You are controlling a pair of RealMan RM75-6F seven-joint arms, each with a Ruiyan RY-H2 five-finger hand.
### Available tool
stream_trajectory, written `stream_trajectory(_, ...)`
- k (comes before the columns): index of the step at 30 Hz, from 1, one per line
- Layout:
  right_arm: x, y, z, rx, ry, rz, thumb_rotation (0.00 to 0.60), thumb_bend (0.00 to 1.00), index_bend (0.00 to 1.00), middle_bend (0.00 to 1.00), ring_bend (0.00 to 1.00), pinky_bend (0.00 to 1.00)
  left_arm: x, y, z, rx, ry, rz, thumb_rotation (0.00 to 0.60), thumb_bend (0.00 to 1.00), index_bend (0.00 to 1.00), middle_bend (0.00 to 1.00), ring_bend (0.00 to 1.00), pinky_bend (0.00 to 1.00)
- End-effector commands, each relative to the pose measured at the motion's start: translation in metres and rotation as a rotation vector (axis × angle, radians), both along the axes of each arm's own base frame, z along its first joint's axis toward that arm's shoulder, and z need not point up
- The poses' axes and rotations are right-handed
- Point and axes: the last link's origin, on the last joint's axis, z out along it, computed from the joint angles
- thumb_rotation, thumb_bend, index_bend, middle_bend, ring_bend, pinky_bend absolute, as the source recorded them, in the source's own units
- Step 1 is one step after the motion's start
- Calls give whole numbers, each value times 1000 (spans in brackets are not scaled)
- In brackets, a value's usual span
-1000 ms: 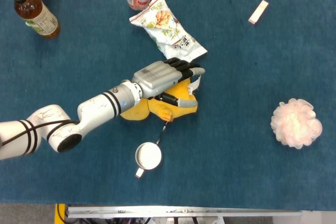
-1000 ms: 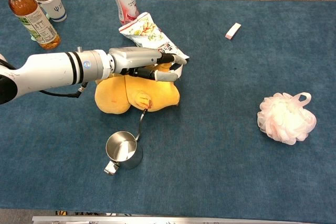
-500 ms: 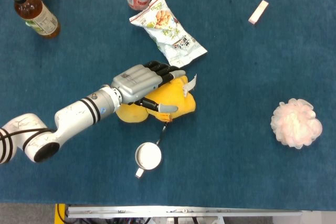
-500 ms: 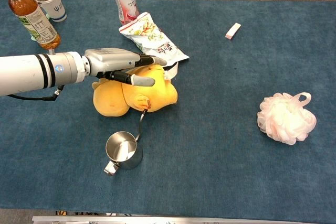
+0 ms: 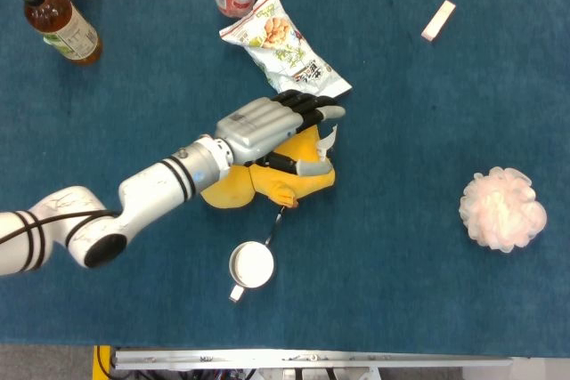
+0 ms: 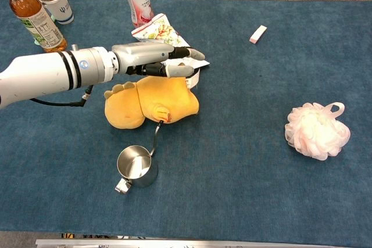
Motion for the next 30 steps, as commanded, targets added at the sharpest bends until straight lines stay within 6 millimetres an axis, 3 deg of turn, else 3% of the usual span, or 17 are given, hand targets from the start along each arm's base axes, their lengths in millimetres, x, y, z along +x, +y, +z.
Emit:
stream_trajectory(1, 0, 1, 1, -1, 1, -1, 600, 0, 252, 330, 120, 148, 5, 3, -5, 4, -6, 3, 4, 0, 20, 38, 0, 0)
stream_trajectory(19, -4, 1, -2, 8, -9, -4, 600, 0, 252, 330, 120, 149, 10, -7, -38, -6, 66, -34, 4, 0, 20, 38, 0, 0)
stream_trajectory(30, -6, 2, 1, 4, -13, -7, 600, 0, 253, 330, 120, 148, 1, -7, -12, 32, 70, -15, 4, 0, 20, 38, 0, 0)
